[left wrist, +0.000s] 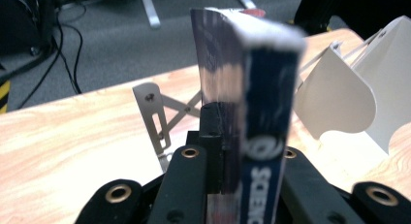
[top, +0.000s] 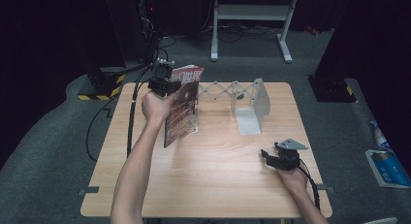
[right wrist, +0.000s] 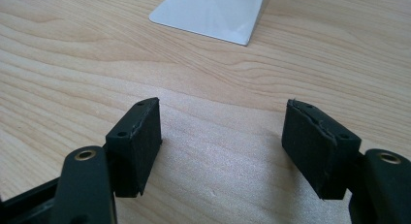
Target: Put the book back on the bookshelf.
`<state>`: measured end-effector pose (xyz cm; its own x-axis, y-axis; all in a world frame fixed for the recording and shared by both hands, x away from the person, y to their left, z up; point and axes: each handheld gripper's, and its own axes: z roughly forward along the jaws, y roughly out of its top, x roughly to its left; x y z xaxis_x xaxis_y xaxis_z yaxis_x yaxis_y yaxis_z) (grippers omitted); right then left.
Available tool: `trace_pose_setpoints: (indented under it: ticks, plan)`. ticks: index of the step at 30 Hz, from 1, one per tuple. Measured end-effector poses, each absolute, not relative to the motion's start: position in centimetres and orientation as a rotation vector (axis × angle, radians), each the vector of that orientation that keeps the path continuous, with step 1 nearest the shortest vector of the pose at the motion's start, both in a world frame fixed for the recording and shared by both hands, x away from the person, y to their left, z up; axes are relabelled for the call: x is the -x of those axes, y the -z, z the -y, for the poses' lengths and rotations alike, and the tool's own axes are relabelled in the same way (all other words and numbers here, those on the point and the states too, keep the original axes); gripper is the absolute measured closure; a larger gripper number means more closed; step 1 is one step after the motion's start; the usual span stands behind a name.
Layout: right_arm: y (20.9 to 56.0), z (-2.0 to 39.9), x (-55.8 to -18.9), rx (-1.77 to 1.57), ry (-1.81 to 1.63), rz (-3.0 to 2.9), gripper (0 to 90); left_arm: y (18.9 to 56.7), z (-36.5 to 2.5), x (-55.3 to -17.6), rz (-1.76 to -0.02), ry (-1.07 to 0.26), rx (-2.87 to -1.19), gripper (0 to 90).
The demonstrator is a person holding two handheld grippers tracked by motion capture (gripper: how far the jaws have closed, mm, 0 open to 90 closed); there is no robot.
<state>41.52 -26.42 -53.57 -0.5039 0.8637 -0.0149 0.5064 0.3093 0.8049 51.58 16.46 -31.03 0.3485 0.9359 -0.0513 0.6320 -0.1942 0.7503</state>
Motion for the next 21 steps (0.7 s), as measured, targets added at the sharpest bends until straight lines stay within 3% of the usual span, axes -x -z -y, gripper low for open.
trace_pose_setpoints:
  ticks: [8, 21]
  plan:
    - [53.6, 26.4, -41.5, -1.21, -1.067, -2.136, 30.6, 30.8, -16.4, -51.7, -1.386, -0.504, -1.963, 83.3]
    - [53.6, 26.4, -41.5, -1.207, -1.068, -2.137, 30.6, 30.6, -16.9, -49.9, -1.264, -0.68, -1.835, 83.9]
